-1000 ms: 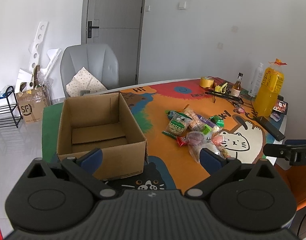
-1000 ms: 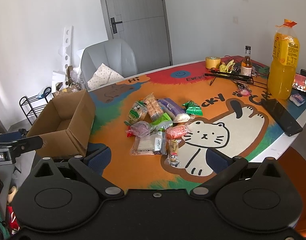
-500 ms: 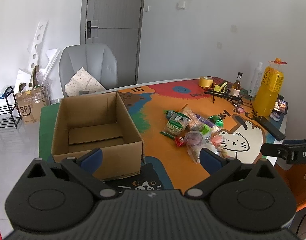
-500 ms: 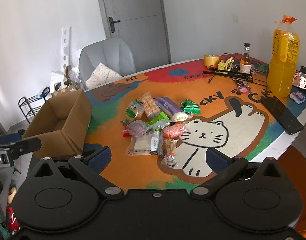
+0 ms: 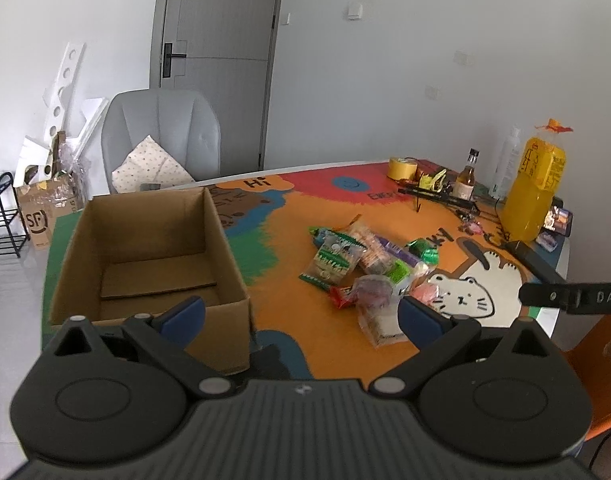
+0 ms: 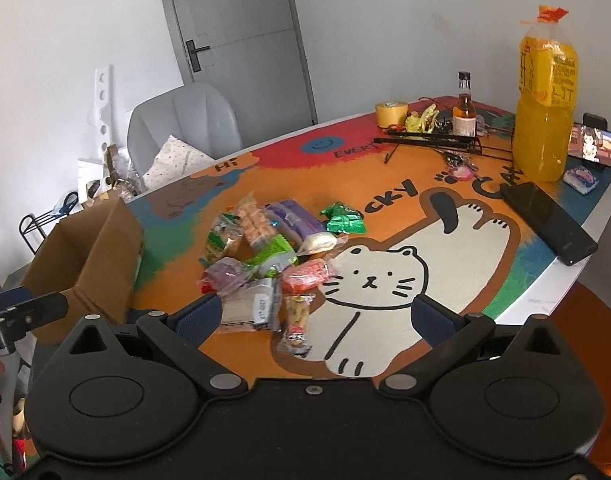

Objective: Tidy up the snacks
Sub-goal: 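Grasp the small yellow-capped snack with the right tool while the left grasps the bread pack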

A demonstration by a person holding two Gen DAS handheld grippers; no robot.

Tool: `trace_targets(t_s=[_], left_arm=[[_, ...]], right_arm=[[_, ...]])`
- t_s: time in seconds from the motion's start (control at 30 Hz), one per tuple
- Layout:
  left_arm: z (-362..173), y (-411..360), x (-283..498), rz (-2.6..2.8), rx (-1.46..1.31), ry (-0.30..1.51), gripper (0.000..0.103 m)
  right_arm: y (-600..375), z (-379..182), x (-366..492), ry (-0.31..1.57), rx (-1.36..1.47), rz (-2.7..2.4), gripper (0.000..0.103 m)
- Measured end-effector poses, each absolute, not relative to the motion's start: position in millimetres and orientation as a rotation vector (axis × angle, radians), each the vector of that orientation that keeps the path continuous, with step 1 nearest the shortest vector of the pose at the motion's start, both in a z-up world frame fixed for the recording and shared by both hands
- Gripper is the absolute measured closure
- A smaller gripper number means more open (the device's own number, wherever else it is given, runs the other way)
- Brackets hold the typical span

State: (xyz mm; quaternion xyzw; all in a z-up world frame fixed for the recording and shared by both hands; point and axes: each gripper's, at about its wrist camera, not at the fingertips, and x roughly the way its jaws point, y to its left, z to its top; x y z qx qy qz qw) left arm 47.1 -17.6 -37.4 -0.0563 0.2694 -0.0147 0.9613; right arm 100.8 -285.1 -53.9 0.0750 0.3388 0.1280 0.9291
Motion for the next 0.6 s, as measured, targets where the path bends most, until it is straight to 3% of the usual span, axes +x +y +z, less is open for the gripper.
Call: trace_targets(t_s=[0.6], left_arm=[[-66.0,-54.3,92.5,-0.073,-0.178,0.593,0.002]], right_arm=[[-326.2,-94.1,131.0,0.703,0.232,0.247,0.0]])
